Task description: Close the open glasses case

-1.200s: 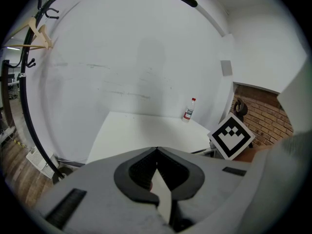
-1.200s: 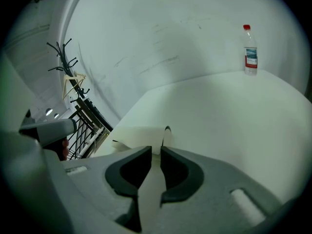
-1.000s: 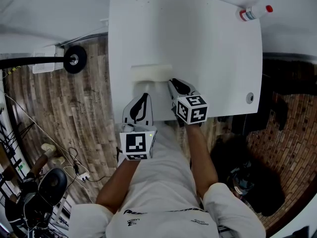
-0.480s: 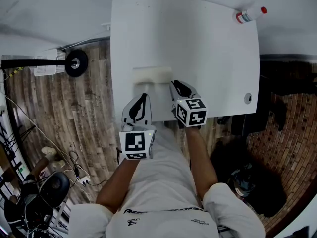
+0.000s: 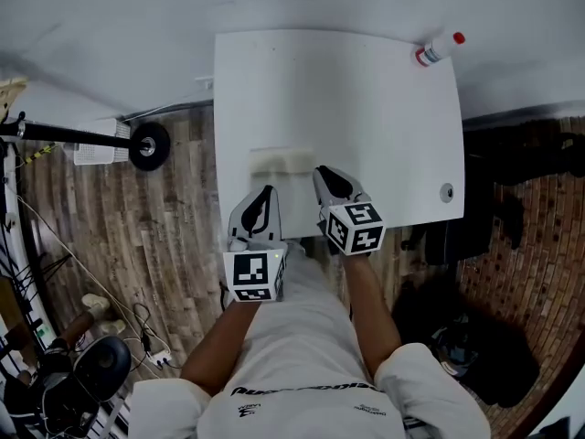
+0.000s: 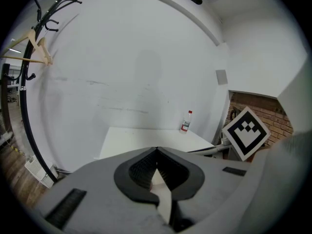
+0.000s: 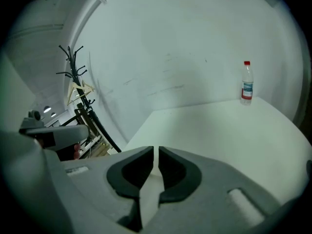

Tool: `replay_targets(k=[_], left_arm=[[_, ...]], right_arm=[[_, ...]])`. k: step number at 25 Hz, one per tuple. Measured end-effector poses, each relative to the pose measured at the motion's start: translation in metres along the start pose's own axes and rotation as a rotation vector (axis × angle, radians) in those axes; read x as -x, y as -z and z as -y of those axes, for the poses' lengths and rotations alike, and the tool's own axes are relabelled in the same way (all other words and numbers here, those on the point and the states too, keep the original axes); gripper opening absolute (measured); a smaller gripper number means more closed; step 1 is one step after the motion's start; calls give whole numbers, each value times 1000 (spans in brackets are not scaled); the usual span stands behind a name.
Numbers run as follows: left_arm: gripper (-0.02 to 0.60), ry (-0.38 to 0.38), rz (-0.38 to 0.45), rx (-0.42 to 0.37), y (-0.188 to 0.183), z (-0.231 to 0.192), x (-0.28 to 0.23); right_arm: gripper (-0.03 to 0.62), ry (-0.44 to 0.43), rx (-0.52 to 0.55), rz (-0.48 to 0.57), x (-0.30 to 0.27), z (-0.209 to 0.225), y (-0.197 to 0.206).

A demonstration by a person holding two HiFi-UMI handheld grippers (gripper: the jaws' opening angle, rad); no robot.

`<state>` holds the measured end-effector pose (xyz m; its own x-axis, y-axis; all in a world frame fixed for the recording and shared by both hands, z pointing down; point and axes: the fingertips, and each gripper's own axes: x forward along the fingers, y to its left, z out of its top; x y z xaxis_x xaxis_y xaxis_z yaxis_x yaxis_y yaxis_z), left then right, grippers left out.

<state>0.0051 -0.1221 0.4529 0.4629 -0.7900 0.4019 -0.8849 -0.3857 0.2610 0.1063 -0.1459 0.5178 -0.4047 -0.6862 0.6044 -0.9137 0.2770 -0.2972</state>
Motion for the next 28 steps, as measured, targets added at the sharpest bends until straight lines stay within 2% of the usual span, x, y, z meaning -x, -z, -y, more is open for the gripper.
replay_targets(k=[6, 20, 28], left_arm=[[-2, 28, 24, -17, -18, 4, 13], [-2, 60, 87, -68, -67, 15, 54], [-2, 92, 121, -114, -93, 26, 75]], right_arm=[[-2, -1, 28, 92, 31, -26, -29], [-2, -11, 78, 292, 96, -86, -87], [-2, -3, 91, 350, 123, -103, -102]])
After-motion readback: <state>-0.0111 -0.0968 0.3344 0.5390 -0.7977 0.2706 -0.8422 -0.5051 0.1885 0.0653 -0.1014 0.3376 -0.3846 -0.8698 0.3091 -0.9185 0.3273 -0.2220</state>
